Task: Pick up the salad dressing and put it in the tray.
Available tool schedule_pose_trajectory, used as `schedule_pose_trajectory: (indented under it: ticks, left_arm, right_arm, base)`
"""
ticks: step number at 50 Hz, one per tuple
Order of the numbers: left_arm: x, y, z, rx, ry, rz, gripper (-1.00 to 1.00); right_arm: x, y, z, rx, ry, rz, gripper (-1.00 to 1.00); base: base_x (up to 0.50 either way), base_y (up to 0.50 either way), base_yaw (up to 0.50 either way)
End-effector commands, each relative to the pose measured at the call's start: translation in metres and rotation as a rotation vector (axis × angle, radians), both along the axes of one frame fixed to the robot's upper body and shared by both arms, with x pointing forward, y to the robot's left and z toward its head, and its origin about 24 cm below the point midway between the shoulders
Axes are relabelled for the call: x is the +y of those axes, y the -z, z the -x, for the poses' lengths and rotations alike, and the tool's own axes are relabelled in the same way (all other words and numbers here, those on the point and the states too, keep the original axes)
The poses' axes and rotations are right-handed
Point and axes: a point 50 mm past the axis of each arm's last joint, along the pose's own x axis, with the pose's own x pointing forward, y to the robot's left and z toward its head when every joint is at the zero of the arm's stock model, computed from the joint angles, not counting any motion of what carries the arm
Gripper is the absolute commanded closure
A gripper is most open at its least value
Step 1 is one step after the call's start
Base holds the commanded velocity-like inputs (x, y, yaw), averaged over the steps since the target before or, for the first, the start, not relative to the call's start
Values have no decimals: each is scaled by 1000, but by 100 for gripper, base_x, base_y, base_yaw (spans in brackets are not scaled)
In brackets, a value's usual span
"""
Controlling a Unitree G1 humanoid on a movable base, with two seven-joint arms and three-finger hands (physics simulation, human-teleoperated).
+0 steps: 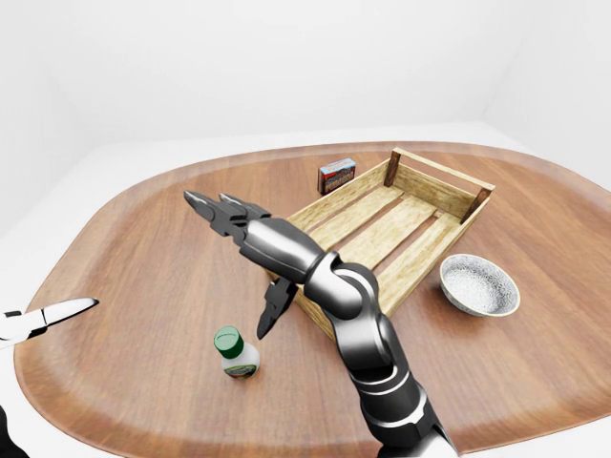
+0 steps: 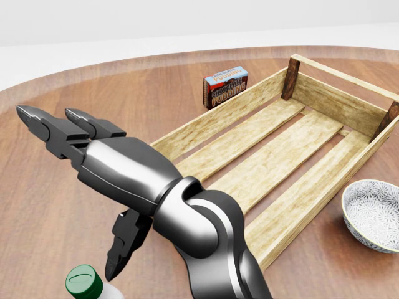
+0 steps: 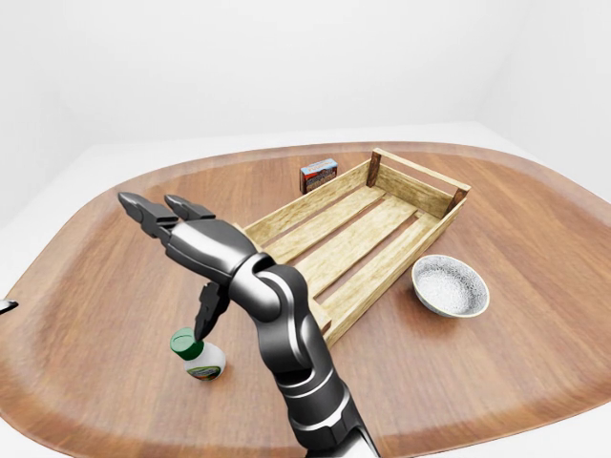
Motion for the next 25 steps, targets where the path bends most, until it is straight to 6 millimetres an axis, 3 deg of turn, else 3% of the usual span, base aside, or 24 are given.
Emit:
schedule_pose_trajectory:
  ticks: [1,5,14,25]
  left_arm:
    - [-1,-1,1,-7,2,-4,-100]
    - [-1,0,0,0,3,-1,-100]
    - [5,12,-7,51,4,34,-100]
    - [7,16,-9,69,6,48,-100]
  right_arm:
    - [3,22,2,71,8,42,-100]
    - [10,42,3,159,-19,66,-100]
    - [19,67,13,245,-56,106,-100]
    - [21,72,16,240,-49,150,-100]
  base:
    - [0,0,0]
    - [0,0,0]
    - [0,0,0]
    - [0,0,0]
